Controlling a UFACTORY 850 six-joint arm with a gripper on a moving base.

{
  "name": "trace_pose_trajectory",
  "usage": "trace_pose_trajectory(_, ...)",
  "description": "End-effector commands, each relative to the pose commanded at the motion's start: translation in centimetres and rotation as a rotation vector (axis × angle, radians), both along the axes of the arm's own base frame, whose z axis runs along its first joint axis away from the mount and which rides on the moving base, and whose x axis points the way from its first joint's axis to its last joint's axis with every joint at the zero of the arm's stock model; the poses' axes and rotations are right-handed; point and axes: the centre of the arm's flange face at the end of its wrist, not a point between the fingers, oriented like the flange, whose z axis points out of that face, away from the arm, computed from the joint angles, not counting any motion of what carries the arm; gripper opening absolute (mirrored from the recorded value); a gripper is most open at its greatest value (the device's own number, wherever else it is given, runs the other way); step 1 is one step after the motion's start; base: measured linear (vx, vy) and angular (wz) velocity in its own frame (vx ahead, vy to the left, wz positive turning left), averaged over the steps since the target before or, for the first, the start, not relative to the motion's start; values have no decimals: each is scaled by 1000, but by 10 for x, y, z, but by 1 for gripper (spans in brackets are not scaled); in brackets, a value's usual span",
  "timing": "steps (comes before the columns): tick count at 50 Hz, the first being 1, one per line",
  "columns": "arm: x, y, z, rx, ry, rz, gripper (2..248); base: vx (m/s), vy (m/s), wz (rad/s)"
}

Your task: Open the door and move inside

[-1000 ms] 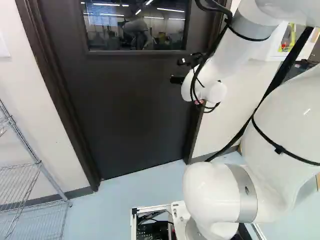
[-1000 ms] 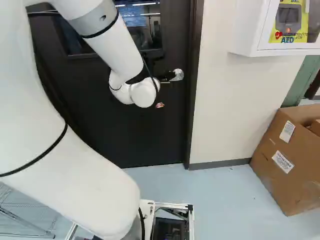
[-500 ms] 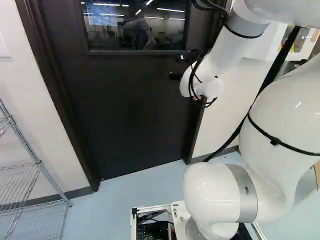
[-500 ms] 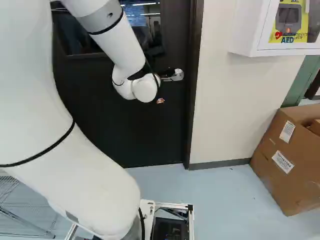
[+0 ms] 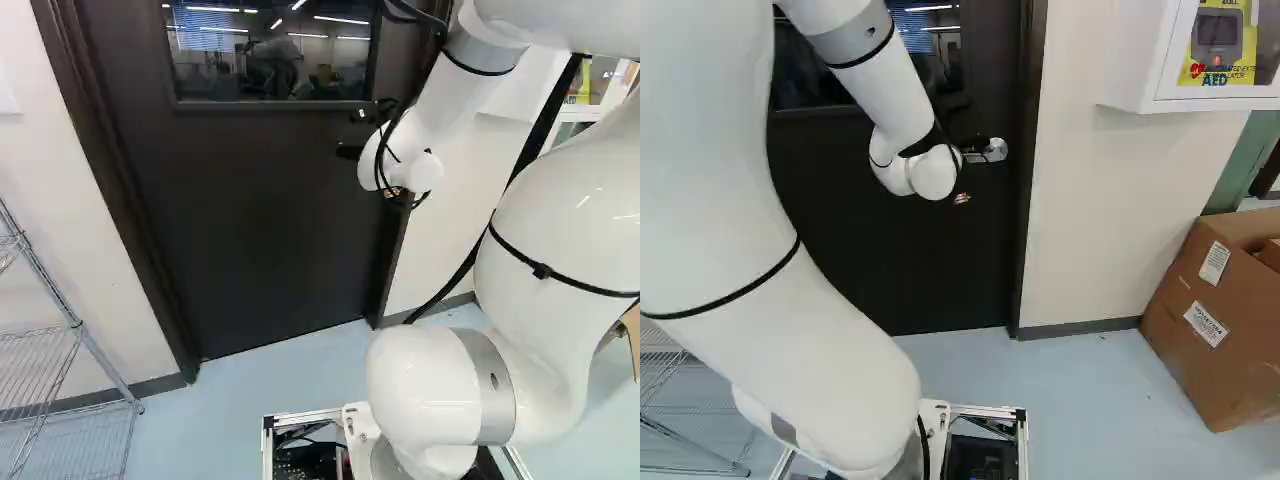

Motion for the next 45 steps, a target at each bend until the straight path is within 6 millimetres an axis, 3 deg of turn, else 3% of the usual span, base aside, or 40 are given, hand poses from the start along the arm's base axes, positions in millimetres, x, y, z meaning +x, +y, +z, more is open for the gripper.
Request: trace_pose_trajectory(45,7,-1,-46,18,97,1,247,0,0,0)
